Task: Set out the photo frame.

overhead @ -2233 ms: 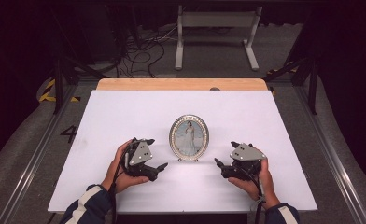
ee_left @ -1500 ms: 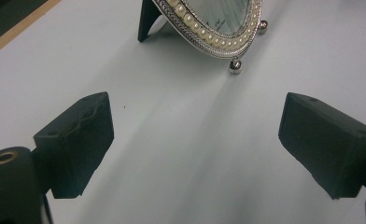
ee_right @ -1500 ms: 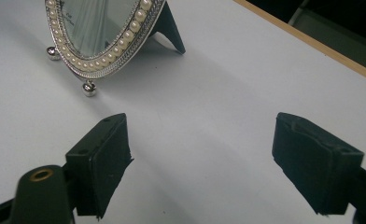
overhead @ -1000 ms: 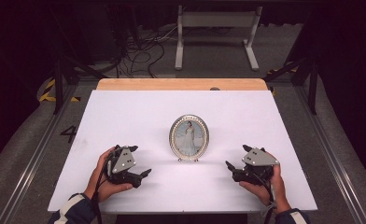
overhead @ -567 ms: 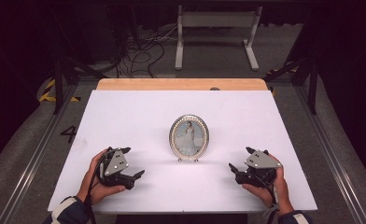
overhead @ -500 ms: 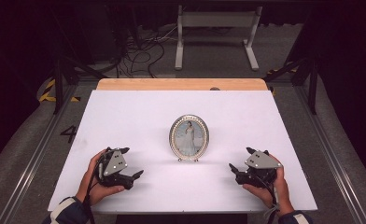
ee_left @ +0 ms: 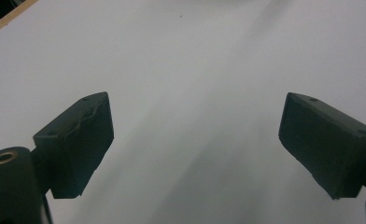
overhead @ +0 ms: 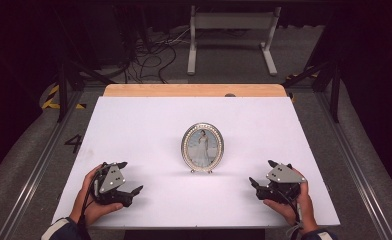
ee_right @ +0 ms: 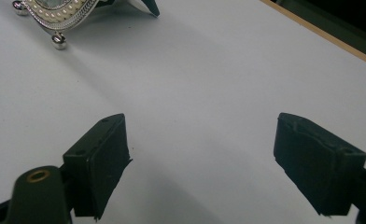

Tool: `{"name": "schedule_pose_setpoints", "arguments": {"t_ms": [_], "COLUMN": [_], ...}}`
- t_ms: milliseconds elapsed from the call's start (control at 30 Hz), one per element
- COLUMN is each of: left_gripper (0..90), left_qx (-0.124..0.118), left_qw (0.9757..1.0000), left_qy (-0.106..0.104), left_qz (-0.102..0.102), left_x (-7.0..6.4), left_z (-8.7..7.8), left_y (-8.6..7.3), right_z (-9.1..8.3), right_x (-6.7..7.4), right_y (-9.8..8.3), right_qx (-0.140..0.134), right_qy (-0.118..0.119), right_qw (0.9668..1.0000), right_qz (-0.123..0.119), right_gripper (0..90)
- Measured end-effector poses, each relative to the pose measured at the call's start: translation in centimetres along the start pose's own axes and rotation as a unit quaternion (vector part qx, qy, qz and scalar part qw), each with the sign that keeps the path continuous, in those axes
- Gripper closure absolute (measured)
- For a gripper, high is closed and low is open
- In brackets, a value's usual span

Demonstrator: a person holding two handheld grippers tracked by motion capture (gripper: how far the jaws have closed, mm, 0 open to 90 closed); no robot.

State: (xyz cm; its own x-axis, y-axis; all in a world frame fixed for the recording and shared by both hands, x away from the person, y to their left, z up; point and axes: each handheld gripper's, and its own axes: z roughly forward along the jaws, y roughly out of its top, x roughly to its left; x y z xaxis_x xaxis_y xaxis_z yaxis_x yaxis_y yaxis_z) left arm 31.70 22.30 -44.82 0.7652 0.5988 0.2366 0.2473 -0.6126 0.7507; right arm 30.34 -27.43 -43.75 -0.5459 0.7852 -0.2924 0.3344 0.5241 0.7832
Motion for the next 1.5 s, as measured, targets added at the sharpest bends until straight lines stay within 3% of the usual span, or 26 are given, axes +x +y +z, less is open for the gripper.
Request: {"name": "schedule_pose_setpoints", "arguments": {"t_ms": [100,767,967,1133,1367,1500], "left_gripper": [10.9,10.9,10.9,10.9,11.0,11.0], "left_qx": [0.008,0.013,0.008,-0.005,-0.047,-0.049], "left_qw": [0.9999,0.9988,0.9976,0.9959,0.9888,0.9886], "left_qy": [0.009,0.022,0.024,0.024,0.018,0.020], "left_qz": [0.001,-0.042,-0.064,-0.087,-0.140,-0.141], "left_x": [0.2,1.6,2.1,2.6,3.1,3.2], "left_z": [-0.3,-2.8,-3.4,-3.8,-4.5,-4.5], "left_y": [-0.5,-4.3,-5.5,-6.3,-7.1,-7.1], "right_z": [-0.1,-1.4,-2.0,-2.3,-3.1,-3.5], "right_x": [-0.1,-1.4,-2.2,-2.6,-3.5,-3.9], "right_y": [-0.2,-2.1,-3.1,-4.1,-5.8,-6.0], "right_qx": [0.000,0.005,0.006,0.007,-0.004,-0.020], "right_qy": [-0.003,-0.026,-0.038,-0.042,-0.045,-0.051], "right_qw": [1.0000,0.9991,0.9980,0.9969,0.9920,0.9895], "right_qz": [0.003,0.031,0.050,0.066,0.118,0.134], "right_gripper": [18.3,17.6,17.4,17.4,16.8,16.7]}}
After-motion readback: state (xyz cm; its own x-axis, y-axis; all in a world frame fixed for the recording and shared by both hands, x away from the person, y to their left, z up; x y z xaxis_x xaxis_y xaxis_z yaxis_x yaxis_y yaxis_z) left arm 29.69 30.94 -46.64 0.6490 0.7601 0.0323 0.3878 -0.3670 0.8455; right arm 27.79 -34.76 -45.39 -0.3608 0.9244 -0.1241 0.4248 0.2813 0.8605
